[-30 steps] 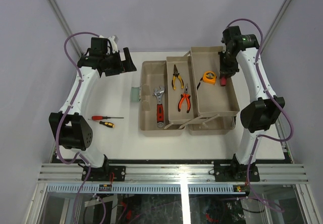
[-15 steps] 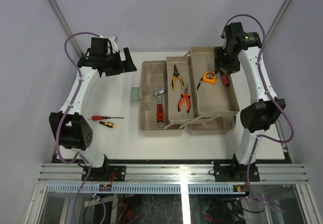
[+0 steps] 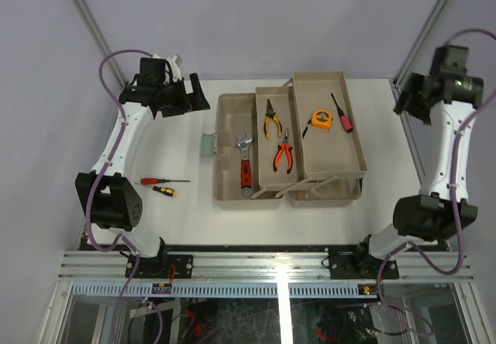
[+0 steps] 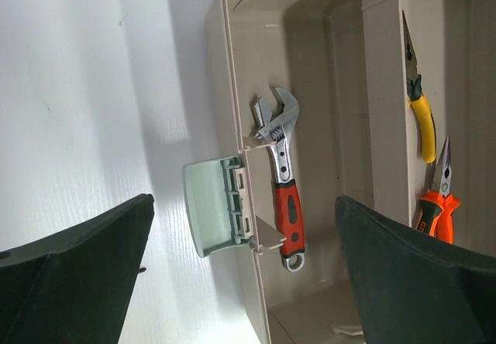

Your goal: Pack the tool kit

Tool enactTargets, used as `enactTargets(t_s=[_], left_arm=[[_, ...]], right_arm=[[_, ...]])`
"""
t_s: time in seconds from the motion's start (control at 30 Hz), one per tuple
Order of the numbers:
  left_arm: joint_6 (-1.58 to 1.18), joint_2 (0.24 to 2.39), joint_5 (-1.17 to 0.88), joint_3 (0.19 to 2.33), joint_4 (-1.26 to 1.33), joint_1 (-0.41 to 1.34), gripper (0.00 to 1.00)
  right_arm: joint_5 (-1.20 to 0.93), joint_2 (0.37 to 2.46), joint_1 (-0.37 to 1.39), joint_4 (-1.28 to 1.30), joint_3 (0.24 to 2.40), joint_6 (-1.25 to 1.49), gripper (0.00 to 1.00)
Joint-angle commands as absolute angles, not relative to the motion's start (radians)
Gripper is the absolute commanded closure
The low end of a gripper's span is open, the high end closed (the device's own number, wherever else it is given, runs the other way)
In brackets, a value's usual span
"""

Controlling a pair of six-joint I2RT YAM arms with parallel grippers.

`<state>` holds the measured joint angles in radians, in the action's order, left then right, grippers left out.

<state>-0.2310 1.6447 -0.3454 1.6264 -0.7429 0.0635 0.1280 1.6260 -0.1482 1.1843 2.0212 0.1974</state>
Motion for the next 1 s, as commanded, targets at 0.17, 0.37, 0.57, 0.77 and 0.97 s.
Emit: enactTargets(t_s=[0.17,0.37,0.57,0.77,0.97], left_arm=[[-0.230,1.645,-0.363,1.663,-0.736,0.054,0.00],[-0.224,1.642,-0.356,1.660,-0.738,0.054,0.00],[-0.225,1.643,-0.354,1.661,-0.739,0.055,0.00],[-0.224,1.649,-0.350,1.673,-0.745,0.055,0.00],[-0.225,1.653,-0.351,1.679,-0.747,0.054,0.00]], right_arm=[[0.026,1.458,-0.335,0.959,1.416,0.185,0.24],[-0.046,1.481,-0.335,0.828,1.155,0.217,0.26],[-0.063,1.533,-0.335,0.753,1.099,0.239,0.29],[-0.113,1.601,-0.335,0.706,1.063,0.266,0.32],[-0.153,1.641,-0.335,0.671,0.997,0.264,0.33]])
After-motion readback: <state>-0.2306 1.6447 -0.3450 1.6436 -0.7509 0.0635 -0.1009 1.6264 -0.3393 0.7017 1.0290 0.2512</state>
